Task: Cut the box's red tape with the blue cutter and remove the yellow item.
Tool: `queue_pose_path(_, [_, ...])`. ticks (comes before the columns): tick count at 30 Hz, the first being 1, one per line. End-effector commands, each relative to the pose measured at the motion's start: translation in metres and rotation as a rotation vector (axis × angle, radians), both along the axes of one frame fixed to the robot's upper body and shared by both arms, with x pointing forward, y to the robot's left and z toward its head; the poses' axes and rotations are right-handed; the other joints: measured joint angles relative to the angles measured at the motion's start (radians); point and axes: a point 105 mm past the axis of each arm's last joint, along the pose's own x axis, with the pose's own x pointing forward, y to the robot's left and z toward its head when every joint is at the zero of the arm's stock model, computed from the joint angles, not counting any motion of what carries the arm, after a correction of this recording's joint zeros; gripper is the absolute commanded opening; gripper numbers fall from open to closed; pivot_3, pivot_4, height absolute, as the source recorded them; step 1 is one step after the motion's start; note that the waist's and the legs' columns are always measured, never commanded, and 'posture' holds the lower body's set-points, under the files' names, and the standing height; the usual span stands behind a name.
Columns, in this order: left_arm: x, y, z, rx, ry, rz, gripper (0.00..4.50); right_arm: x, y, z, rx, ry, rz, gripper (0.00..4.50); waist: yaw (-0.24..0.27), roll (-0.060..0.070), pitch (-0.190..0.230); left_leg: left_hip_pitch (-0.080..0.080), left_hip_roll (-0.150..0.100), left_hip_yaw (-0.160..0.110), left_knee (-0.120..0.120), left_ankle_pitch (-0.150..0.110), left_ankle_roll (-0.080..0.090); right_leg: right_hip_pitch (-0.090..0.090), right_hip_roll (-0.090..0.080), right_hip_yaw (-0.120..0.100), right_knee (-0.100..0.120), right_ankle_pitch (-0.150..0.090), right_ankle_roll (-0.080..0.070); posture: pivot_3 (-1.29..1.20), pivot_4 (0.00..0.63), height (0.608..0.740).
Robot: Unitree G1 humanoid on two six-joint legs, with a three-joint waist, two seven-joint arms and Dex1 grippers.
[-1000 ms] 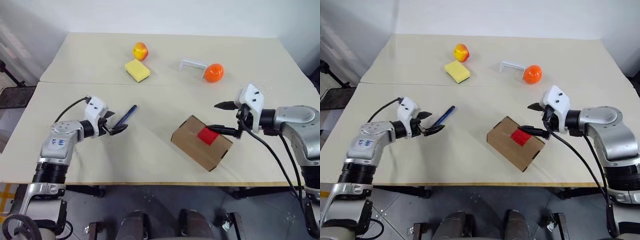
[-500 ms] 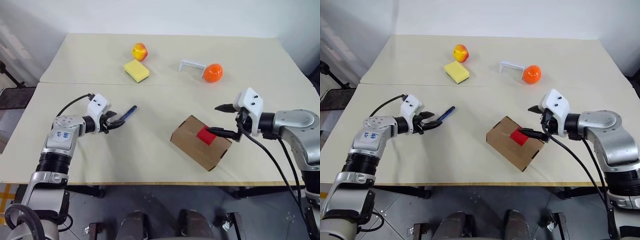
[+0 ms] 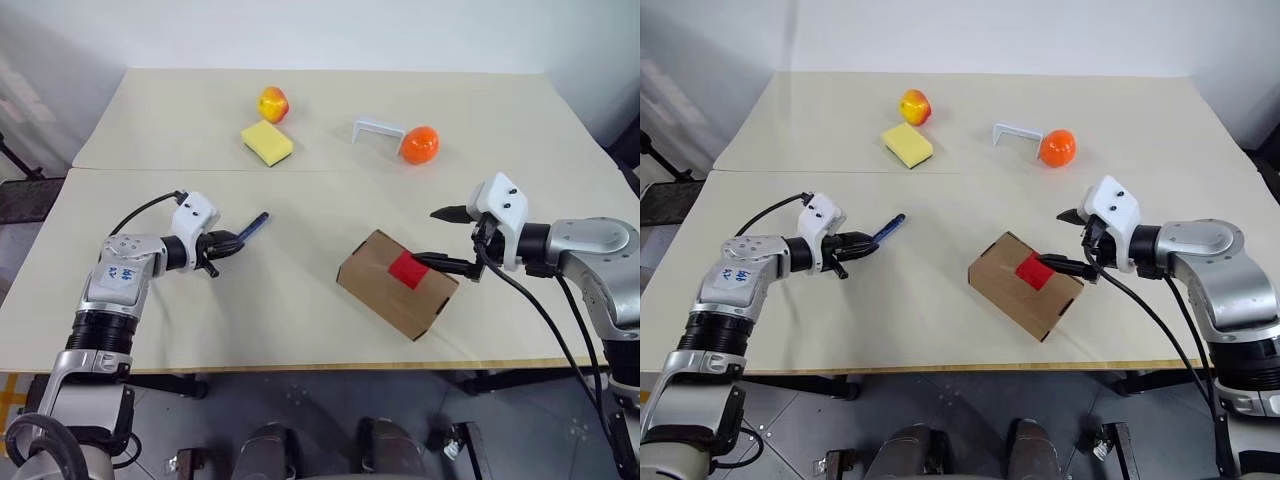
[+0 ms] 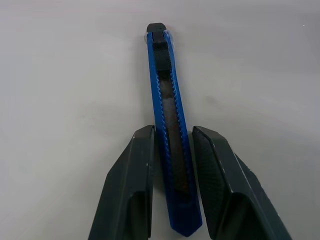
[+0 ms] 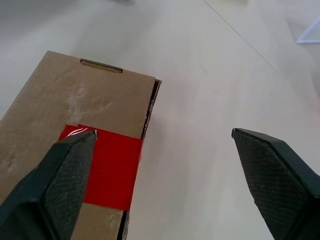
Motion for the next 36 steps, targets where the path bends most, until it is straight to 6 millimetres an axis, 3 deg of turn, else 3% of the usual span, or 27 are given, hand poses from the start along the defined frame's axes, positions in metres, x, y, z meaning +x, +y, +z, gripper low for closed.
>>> queue_pose_path(1, [-0.011, 0.012, -0.020, 0.043, 0.071, 0.014, 1.28, 0.000, -0.002, 0.017, 0.004, -0.062, 0.000, 4.50, -0.001, 0.000, 0.000, 0.000, 0.000, 0.000, 0.000, 0.000, 0.000, 0.000, 0.000, 0.000, 0.000, 0.000, 0.000, 0.00, 0.150, 0.740])
queue_pose_path(5, [-0.013, 0.011, -0.019, 0.022, 0.064, 0.005, 0.46, 0.001, 0.000, 0.017, 0.007, -0.063, 0.007, 4.50, -0.002, 0.000, 0.000, 0.001, 0.001, -0.001, -0.001, 0.000, 0.000, 0.000, 0.000, 0.000, 0.000, 0.000, 0.000, 0.00, 0.150, 0.740])
queue_pose_path(13, [-0.021, 0.014, -0.009, 0.031, 0.040, -0.030, 0.46, -0.001, 0.008, 0.021, 0.004, -0.072, 0.038, 4.50, -0.002, 0.000, 0.000, 0.001, 0.001, -0.001, -0.001, 0.000, 0.000, 0.000, 0.000, 0.000, 0.000, 0.000, 0.000, 0.00, 0.150, 0.740])
queue_pose_path(17, [-0.043, 0.020, 0.007, 0.042, 0.035, -0.105, 0.46, -0.008, 0.026, 0.029, 0.011, -0.089, 0.107, 4.50, -0.012, 0.000, 0.000, 0.001, 0.002, -0.001, -0.003, 0.000, 0.000, -0.002, 0.000, 0.000, 0.000, 0.000, 0.000, 0.00, 0.150, 0.740])
queue_pose_path(22, [-0.083, 0.018, 0.019, 0.067, 0.023, -0.277, 0.46, -0.027, 0.076, 0.033, 0.008, -0.053, 0.284, 4.50, -0.026, 0.001, 0.001, 0.001, 0.007, -0.001, -0.003, 0.000, -0.001, -0.003, 0.000, 0.000, 0.000, 0.000, -0.001, 0.00, 0.150, 0.740])
queue_pose_path(25, [-0.096, 0.016, 0.020, 0.089, 0.004, -0.331, 0.43, -0.037, 0.112, 0.037, -0.018, -0.055, 0.414, 3.88, -0.025, 0.001, 0.001, 0.000, 0.007, -0.001, -0.003, 0.000, -0.001, -0.004, 0.000, 0.000, 0.000, 0.000, -0.001, 0.00, 0.150, 0.740])
queue_pose_path(29, [-0.103, 0.013, 0.021, 0.094, -0.008, -0.342, 0.43, -0.041, 0.139, 0.034, -0.097, -0.080, 0.509, 2.47, -0.018, 0.001, 0.001, -0.001, 0.006, -0.002, -0.001, 0.000, -0.001, -0.004, 0.000, 0.000, 0.000, 0.000, -0.001, 0.00, 0.150, 0.740])
queue_pose_path(31, [-0.110, 0.010, 0.015, 0.114, 0.014, -0.359, 0.43, -0.045, 0.164, 0.023, -0.170, -0.107, 0.606, 1.75, -0.023, 0.001, 0.001, -0.001, 0.006, -0.002, -0.001, -0.001, -0.001, -0.004, 0.000, 0.000, 0.000, 0.000, -0.001, 0.00, 0.150, 0.740])
queue_pose_path(36, [-0.123, 0.005, 0.008, 0.138, 0.038, -0.367, 0.43, -0.053, 0.199, -0.007, -0.283, -0.138, 0.769, 0.04, -0.031, 0.001, 0.001, -0.001, 0.003, 0.001, -0.004, -0.001, -0.002, -0.010, 0.001, 0.000, 0.005, 0.000, -0.001, 0.00, 0.150, 0.740])
